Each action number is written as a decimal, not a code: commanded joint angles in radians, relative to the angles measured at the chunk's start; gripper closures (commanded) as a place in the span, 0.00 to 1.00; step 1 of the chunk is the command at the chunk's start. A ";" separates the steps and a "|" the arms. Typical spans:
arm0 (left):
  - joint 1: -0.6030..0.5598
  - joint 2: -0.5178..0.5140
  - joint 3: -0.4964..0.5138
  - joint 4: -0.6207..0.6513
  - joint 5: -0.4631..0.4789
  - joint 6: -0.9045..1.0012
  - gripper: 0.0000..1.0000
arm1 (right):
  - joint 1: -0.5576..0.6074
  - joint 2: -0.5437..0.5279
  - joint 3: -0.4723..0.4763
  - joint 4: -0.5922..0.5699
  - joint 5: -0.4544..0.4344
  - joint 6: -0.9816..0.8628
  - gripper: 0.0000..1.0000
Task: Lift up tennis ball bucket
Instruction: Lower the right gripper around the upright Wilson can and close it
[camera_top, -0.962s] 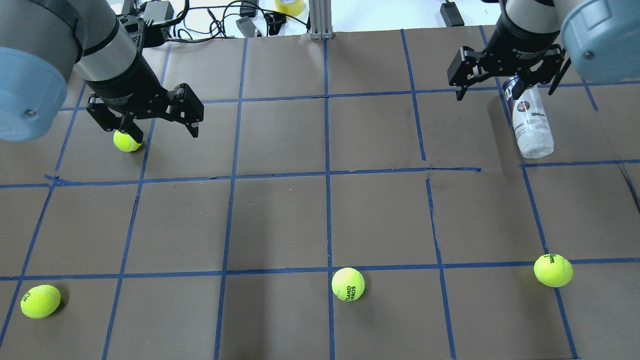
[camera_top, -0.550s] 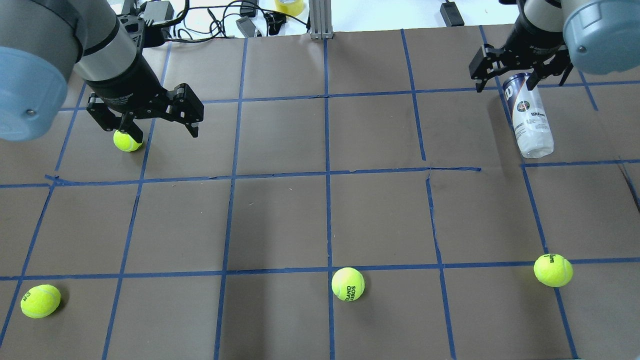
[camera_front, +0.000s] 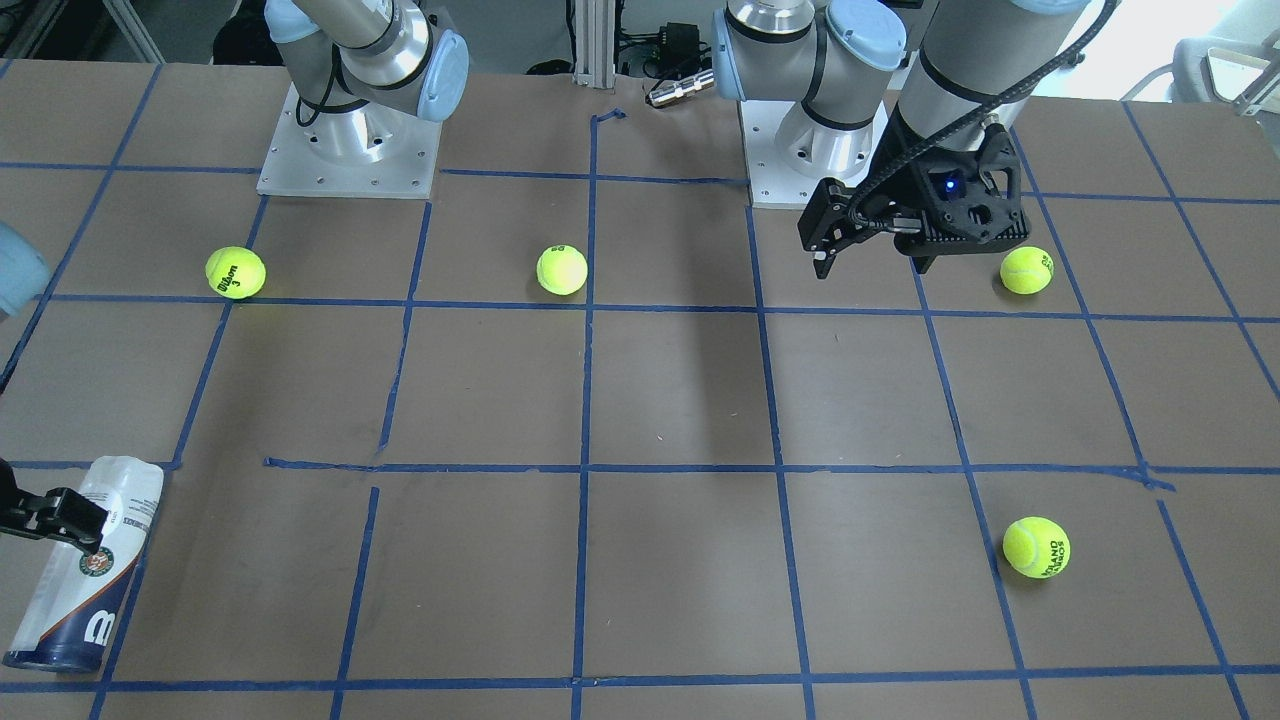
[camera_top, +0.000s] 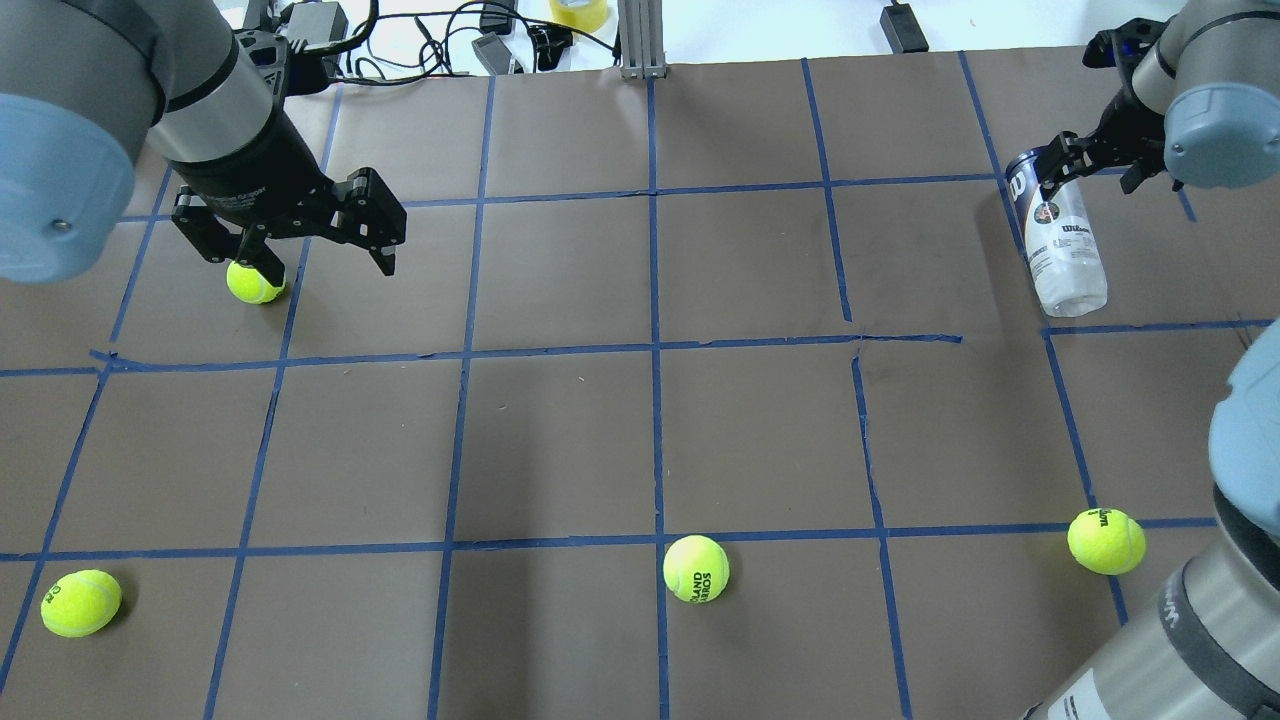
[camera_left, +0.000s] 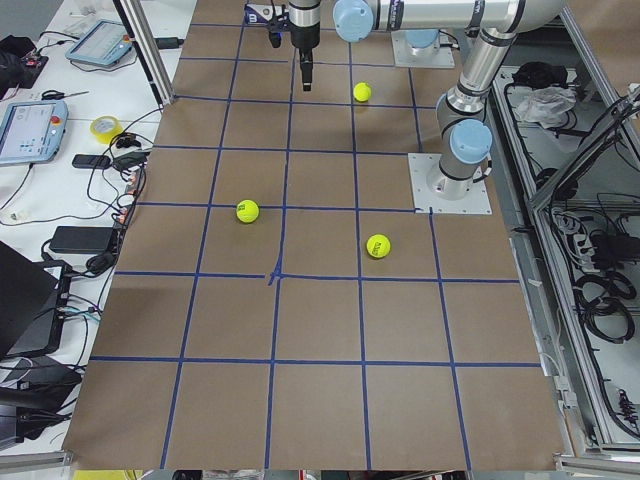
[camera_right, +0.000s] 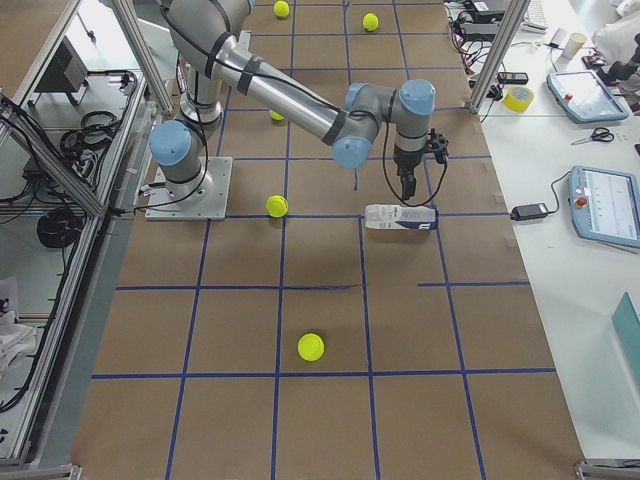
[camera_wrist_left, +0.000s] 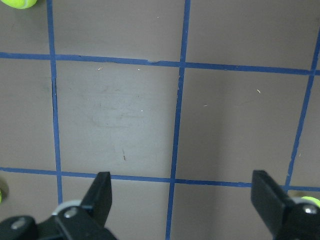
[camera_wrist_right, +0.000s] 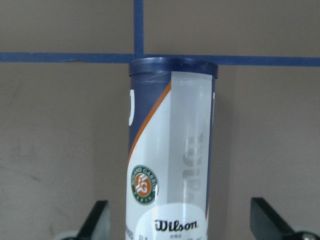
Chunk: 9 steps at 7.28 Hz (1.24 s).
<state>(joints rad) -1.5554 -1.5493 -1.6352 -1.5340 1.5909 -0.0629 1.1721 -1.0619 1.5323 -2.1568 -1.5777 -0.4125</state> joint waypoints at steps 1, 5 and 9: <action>0.000 0.000 0.000 0.000 0.001 0.000 0.00 | -0.015 0.065 -0.015 -0.021 0.043 -0.031 0.00; 0.000 0.002 0.000 0.002 0.001 0.011 0.00 | -0.015 0.118 0.003 -0.029 0.067 -0.055 0.00; 0.000 0.002 0.000 0.002 0.004 0.011 0.00 | -0.015 0.131 0.003 -0.017 0.053 -0.074 0.00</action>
<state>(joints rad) -1.5554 -1.5478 -1.6352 -1.5324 1.5940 -0.0522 1.1566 -0.9352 1.5353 -2.1743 -1.5229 -0.4847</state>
